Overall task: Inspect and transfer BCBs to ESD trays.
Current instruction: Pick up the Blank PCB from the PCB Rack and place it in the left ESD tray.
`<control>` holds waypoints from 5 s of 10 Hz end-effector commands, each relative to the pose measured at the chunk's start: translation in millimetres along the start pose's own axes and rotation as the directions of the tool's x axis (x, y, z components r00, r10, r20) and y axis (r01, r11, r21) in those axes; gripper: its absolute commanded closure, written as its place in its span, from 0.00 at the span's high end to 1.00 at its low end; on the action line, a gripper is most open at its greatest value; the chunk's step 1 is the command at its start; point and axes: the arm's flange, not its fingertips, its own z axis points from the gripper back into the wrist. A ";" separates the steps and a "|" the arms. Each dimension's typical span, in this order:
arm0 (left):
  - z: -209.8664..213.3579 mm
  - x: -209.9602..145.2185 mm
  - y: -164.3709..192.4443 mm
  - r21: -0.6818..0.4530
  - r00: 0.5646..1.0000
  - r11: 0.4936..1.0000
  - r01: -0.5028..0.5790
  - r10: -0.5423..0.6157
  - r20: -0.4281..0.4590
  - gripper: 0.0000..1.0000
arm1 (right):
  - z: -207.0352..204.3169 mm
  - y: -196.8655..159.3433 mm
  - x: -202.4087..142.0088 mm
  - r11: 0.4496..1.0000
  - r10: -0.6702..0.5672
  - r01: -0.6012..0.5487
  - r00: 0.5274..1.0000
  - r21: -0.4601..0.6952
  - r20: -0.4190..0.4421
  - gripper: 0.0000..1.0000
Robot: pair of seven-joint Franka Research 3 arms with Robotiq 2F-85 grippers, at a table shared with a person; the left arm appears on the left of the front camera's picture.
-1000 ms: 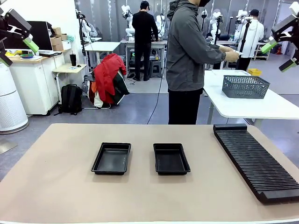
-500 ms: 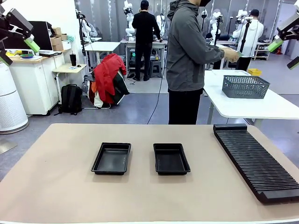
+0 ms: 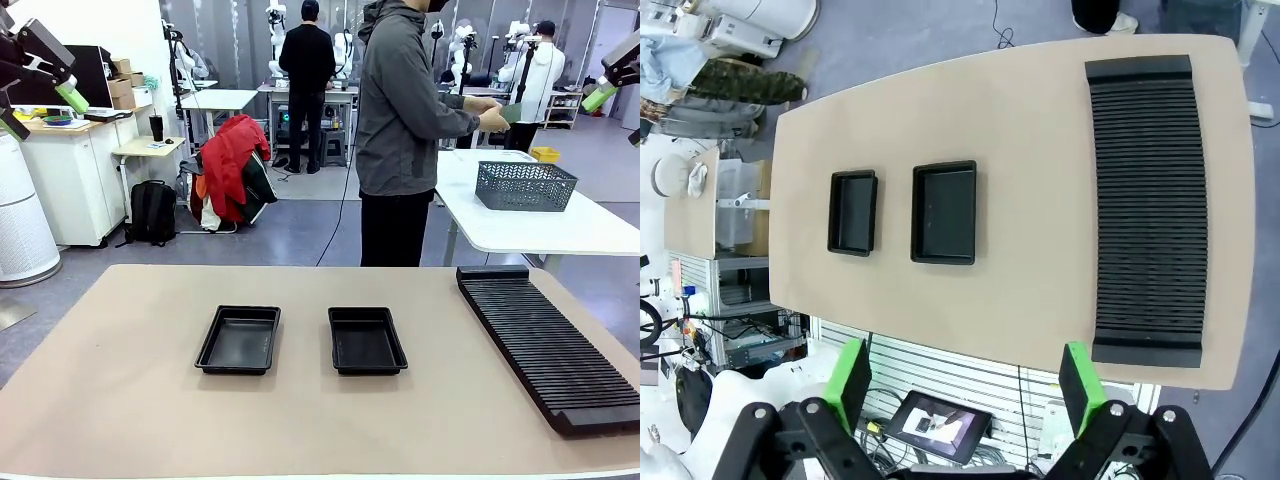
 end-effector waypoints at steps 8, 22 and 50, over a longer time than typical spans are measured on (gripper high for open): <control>4.2 11.5 -12.4 0.066 1.000 0.998 -0.010 0.011 -0.008 1.00 | 6.2 6.7 3.4 0.998 -0.015 0.014 1.000 -0.054 -0.007 1.00; 1.9 11.7 -9.3 0.047 1.000 0.999 0.009 -0.009 0.002 1.00 | 5.0 3.3 2.7 1.000 0.010 -0.010 1.000 -0.020 0.005 1.00; -11.8 13.7 -17.9 -0.053 0.997 0.999 0.008 -0.013 -0.082 1.00 | 5.0 3.3 2.7 1.000 0.010 -0.010 1.000 -0.020 0.005 1.00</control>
